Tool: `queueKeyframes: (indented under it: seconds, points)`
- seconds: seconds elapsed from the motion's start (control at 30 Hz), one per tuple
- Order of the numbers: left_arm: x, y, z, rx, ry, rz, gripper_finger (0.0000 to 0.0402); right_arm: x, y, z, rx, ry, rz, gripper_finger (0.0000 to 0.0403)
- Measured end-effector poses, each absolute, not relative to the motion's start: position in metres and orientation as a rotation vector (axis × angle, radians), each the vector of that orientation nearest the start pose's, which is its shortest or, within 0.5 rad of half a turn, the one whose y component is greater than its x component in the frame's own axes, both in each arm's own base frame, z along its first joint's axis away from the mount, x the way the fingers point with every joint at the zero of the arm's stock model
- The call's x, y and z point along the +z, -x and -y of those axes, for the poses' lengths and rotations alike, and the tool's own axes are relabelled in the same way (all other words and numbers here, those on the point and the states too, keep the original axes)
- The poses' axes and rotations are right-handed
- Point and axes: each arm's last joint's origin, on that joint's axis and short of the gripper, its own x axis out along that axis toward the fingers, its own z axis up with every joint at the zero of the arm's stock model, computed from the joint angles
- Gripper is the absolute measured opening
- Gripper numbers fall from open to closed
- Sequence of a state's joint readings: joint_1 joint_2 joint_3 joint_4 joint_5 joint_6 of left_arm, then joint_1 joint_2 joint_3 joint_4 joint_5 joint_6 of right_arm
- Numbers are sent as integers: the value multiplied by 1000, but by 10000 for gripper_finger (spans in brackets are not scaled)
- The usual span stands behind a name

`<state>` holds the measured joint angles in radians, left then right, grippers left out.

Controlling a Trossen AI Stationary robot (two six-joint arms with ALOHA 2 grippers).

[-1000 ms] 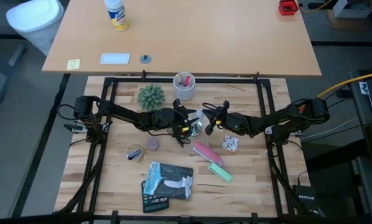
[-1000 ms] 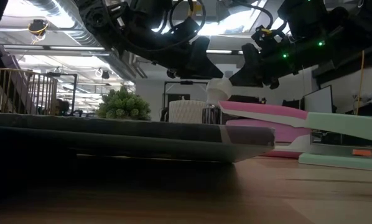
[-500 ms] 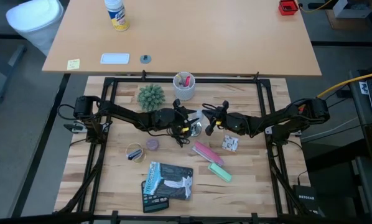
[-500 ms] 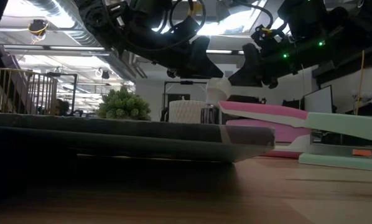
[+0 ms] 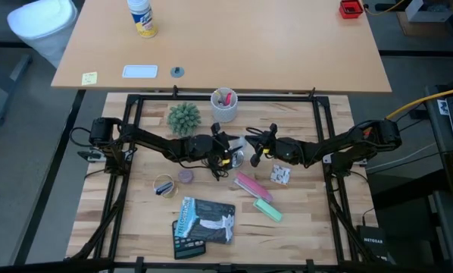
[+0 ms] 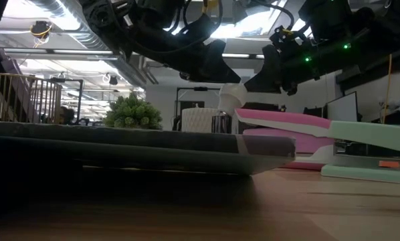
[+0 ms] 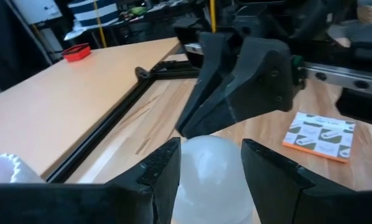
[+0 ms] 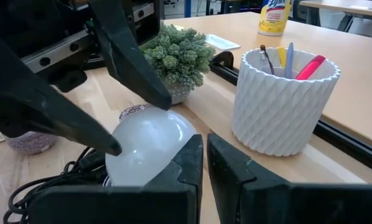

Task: Screw lightbulb
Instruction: Remove the lightbulb from the lamp

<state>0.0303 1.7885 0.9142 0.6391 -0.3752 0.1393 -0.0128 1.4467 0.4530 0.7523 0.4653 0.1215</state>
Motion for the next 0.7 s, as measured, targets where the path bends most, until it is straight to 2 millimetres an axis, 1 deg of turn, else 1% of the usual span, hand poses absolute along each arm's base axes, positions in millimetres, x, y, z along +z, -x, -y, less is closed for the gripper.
queueKeyframes:
  seconds: [0.17, 0.5, 0.7]
  points:
    - [190, -372, -23, 417, -157, -257, 162, 171, -262, 16, -484, -65, -208, 28]
    - [190, -372, -16, 405, -156, -256, 162, 171, -262, 15, -455, -52, -212, 28]
    - [190, -372, -16, 404, -156, -256, 162, 171, -263, 15, -450, -52, -213, 28]
